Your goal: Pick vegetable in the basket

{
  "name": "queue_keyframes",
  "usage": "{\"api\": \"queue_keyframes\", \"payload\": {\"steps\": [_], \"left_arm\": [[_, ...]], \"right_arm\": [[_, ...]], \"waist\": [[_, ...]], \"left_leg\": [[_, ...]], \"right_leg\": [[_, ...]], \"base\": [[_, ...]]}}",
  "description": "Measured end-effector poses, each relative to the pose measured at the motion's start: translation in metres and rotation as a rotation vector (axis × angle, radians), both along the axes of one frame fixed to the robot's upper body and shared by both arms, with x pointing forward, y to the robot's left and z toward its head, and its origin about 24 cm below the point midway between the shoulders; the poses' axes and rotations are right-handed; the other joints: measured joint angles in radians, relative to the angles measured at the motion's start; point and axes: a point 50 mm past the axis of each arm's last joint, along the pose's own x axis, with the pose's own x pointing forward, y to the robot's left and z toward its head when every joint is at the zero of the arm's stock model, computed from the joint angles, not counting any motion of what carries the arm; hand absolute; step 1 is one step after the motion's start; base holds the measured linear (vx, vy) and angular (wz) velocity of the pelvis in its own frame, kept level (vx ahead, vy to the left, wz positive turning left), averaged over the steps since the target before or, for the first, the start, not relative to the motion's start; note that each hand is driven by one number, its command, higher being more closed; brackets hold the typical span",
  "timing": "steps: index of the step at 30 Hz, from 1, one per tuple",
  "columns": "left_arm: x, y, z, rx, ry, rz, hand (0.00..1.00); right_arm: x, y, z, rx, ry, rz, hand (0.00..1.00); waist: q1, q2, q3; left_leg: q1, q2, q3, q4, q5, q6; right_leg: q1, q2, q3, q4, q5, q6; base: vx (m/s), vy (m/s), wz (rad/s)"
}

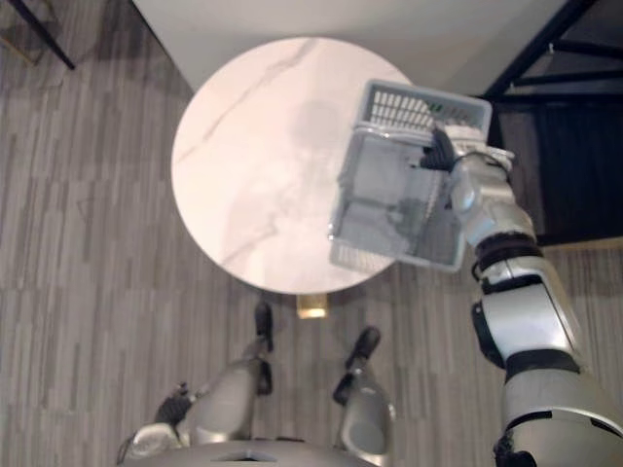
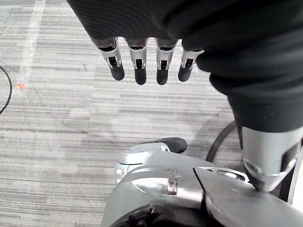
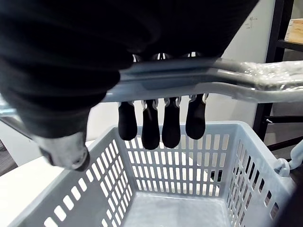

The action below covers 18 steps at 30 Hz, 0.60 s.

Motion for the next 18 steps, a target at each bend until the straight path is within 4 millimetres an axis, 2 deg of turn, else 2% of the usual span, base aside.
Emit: {"api": "queue_keyframes", "payload": {"steps": [10,13,18], "left_arm": [[0.001,0.0,0.0,0.005,0.002,-0.013,0.0],[0.001,0.001,0.0,0.007,0.007,-0.019,0.0],[0.0,0.005,0.001,0.027,0.022,-0.056,0.0]], "right_arm": [[0.0,-0.001,-0.006,0.0,0.038,-0.003,1.0],[-0.003,-0.002,-0.017,-0.007,0.082,0.005,1.0],[-0.013,0.013,-0.035,-0.09,0.157,0.114,1.0]], "waist": [[0.0,-0.001,0.0],[-0.002,-0.001,0.0],[-0.011,-0.01,-0.003]], "left_leg": [[0.016,0.0,0.006,0.0,0.0,0.0],[0.04,0.0,0.006,0.0,-0.002,-0.003],[0.075,0.002,0.025,0.0,-0.006,-0.007]], "right_leg": [[0.013,-0.001,0.007,0.0,0.0,0.0],[0.037,-0.001,0.014,-0.001,0.0,0.0],[0.055,-0.001,0.038,0.0,0.0,0.001]], "base": [[0.0,0.0,0.0],[0.0,0.0,0.0],[0.0,0.009,-0.11]]}}
